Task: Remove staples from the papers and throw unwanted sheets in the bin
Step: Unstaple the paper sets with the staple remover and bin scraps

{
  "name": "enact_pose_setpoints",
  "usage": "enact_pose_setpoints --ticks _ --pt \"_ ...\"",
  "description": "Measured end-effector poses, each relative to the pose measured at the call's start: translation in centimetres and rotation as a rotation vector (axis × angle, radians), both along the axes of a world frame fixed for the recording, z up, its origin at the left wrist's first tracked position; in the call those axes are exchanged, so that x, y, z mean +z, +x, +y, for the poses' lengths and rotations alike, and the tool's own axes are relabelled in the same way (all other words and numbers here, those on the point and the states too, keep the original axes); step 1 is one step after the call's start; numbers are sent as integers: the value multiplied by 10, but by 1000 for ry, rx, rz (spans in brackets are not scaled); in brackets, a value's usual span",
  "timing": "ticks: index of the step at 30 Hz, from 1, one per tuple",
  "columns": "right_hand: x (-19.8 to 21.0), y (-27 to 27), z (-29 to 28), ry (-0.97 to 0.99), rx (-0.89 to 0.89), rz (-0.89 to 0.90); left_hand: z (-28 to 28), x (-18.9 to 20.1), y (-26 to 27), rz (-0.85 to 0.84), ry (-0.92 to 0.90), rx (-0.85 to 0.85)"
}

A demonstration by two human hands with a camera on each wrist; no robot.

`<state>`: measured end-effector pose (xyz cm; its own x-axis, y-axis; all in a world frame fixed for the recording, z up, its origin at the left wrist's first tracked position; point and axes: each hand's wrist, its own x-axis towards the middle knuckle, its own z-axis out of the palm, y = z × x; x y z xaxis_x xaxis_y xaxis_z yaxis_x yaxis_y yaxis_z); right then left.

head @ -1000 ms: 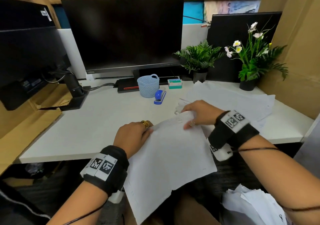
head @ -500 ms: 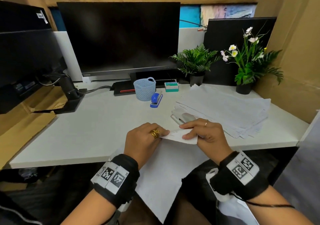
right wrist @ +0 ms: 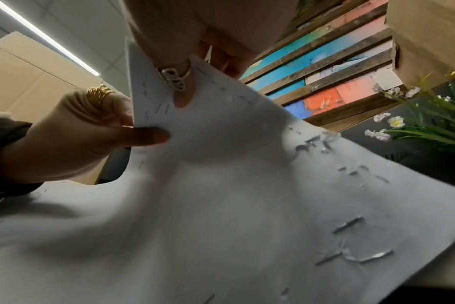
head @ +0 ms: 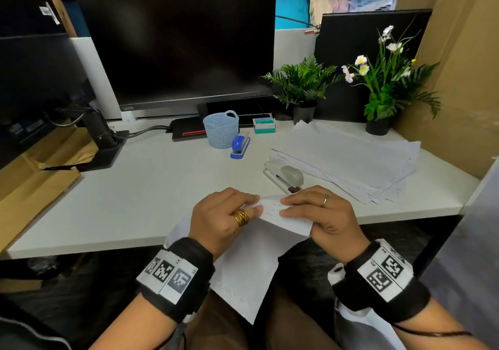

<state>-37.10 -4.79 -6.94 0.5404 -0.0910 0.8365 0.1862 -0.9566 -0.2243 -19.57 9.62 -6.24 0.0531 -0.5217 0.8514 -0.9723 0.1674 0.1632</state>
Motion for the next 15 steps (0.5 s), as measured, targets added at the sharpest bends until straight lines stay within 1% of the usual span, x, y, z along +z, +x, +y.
enact_pose_setpoints --ticks 3,5,7,9,11,12,13,15 --pt "-1 -1 0 9 -1 12 -1 -1 0 18 3 -3" --pt "0 -5 0 102 -8 36 -3 -4 -4 0 -17 -39" --pt "-2 -13 -6 207 -39 94 -7 -11 -13 6 -36 -130" --pt "-8 -29 -14 339 -75 208 -13 -24 -24 97 -11 -233" --pt "-11 -50 -20 512 -102 380 -21 -40 -35 203 53 -301" --pt "-14 -61 -22 554 -132 448 -26 -48 -40 225 101 -317" --pt "-16 -74 -24 561 -178 486 -33 -54 -45 214 156 -312" --pt "-20 -97 -30 497 -303 510 -47 -58 -54 128 271 -248"
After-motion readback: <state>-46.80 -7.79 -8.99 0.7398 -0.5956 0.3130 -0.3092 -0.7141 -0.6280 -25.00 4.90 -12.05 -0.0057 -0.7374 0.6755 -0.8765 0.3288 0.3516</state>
